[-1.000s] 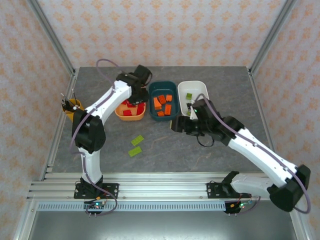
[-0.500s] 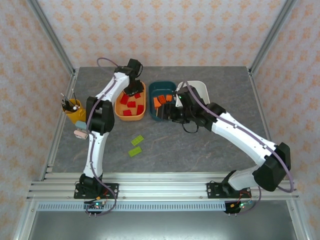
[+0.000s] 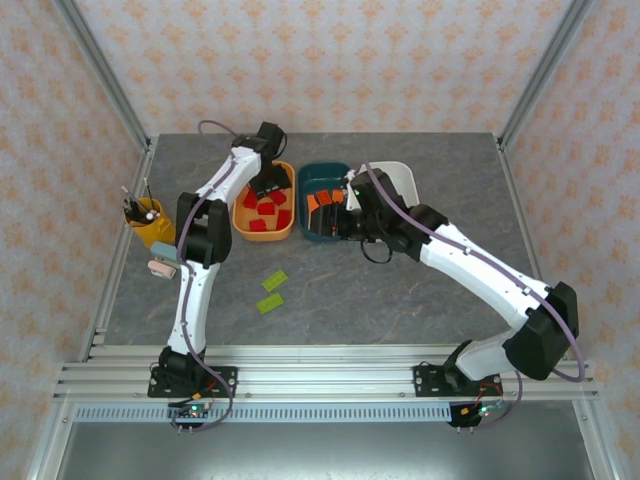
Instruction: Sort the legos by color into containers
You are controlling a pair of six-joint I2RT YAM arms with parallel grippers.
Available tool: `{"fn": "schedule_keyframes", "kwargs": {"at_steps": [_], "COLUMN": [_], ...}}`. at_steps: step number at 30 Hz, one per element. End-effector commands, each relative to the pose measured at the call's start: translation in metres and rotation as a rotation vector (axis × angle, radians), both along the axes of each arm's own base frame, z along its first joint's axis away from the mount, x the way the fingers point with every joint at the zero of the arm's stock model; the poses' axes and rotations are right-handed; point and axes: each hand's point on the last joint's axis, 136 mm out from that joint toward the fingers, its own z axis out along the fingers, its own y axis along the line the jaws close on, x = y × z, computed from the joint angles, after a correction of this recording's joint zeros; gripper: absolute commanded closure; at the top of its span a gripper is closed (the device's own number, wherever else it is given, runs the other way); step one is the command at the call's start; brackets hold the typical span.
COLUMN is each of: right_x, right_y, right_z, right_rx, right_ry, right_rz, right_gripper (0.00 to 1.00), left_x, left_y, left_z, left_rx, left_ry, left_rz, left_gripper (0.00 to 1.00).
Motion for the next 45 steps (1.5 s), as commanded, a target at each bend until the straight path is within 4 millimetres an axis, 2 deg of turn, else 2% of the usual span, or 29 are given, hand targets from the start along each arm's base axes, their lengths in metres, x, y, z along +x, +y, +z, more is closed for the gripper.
{"fn": "schedule_keyframes", "kwargs": {"at_steps": [1,3,6,9,12,16,20,24,27,31,37,41,45], "right_x": [-0.003,-0.01,-0.026,-0.045,-0.063,-0.08,-0.077,-0.077,-0.087,-0.087,-0.085,-0.09,-0.091], "right_y": [0.004,0.009,0.021,0.039,0.056,0.078,0.087,0.097,0.109,0.111,0.128,0.124,0.136], "right_z": [0.008,-0.001,-0.014,-0.037,-0.063,-0.094,-0.128,-0.148,-0.157,-0.17,-0.166,-0.182,-0.19], "right_rx": [-0.088,-0.127,-0.21,-0.286,-0.381,-0.505,-0.596,-0.619,-0.604,-0.616,-0.55,-0.508,-0.401], "right_ry": [-0.093,-0.098,-0.118,-0.102,-0.065,-0.031,0.044,0.087,0.125,0.25,0.427,0.608,0.71], "right_rz": [0.066,0.105,0.183,0.278,0.349,0.413,0.386,0.381,0.385,0.216,0.004,-0.178,-0.311], "right_gripper": [0.3,0.31,0.3,0.3,0.3,0.24,0.19,0.2,0.23,0.22,0.23,0.24,0.24], "left_x": [-0.008,-0.015,-0.035,-0.068,-0.116,-0.194,-0.273,-0.335,-0.368,-0.384,-0.379,-0.374,-0.38], "left_y": [0.01,0.015,0.024,0.031,0.043,0.058,0.078,0.096,0.108,0.112,0.103,0.092,0.089], "left_z": [0.077,0.093,0.129,0.165,0.181,0.179,0.163,0.147,0.142,0.144,0.15,0.161,0.168], "left_rx": [-0.001,0.012,0.017,-0.016,-0.017,-0.01,-0.015,-0.05,-0.054,-0.073,-0.099,-0.136,-0.142], "left_ry": [-0.109,-0.123,-0.177,-0.254,-0.284,-0.317,-0.334,-0.36,-0.376,-0.391,-0.406,-0.445,-0.459], "left_rz": [0.012,0.023,0.058,0.102,0.148,0.205,0.278,0.341,0.369,0.371,0.311,0.236,0.176], "left_gripper": [0.37,0.37,0.37,0.36,0.35,0.32,0.3,0.3,0.29,0.29,0.28,0.28,0.27]}}
